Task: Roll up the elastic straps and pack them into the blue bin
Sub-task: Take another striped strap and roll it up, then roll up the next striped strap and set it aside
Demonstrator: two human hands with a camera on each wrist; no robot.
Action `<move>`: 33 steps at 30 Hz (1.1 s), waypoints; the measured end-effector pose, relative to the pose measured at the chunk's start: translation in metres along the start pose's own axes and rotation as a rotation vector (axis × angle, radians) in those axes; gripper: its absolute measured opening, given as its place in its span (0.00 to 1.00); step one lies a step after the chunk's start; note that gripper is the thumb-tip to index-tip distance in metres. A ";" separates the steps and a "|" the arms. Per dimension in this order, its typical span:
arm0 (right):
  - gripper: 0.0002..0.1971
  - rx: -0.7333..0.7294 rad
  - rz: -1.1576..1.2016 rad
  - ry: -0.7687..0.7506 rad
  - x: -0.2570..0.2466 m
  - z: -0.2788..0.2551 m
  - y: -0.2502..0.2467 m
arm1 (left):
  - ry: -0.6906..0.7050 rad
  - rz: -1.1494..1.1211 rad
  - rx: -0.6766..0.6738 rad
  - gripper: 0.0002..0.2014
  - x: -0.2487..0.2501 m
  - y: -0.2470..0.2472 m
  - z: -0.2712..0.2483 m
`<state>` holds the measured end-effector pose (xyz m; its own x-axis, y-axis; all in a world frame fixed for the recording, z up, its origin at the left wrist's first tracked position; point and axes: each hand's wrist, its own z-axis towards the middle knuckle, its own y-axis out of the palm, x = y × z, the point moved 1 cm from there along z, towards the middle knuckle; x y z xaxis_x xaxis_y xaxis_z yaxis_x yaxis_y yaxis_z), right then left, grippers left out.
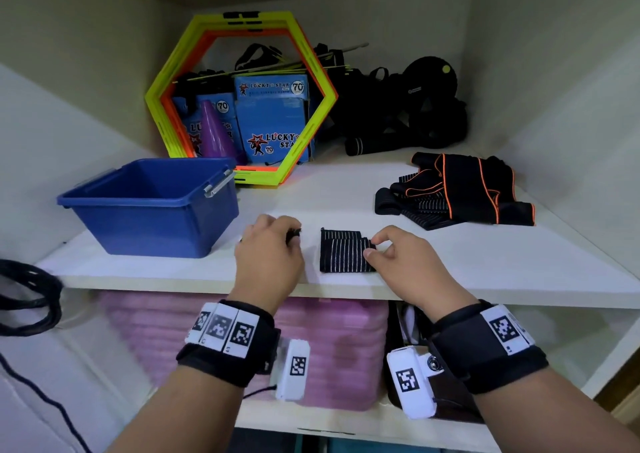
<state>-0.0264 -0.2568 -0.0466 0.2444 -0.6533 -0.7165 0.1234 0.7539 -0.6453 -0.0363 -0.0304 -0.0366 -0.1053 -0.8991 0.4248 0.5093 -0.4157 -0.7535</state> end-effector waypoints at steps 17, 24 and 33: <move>0.15 -0.072 -0.114 -0.069 -0.047 0.022 0.042 | -0.009 0.144 -0.171 0.14 -0.043 -0.032 0.012; 0.14 -0.065 -0.248 0.059 -0.013 0.031 -0.050 | 0.217 0.087 -0.236 0.11 0.009 -0.048 0.061; 0.16 -0.228 -0.447 0.227 0.034 0.050 -0.138 | 0.408 0.300 -0.691 0.20 0.119 0.009 0.128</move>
<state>0.0132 -0.3797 0.0314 -0.0008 -0.9242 -0.3820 -0.0505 0.3816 -0.9230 0.0653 -0.1234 0.0712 -0.4157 -0.9084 0.0450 -0.0565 -0.0235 -0.9981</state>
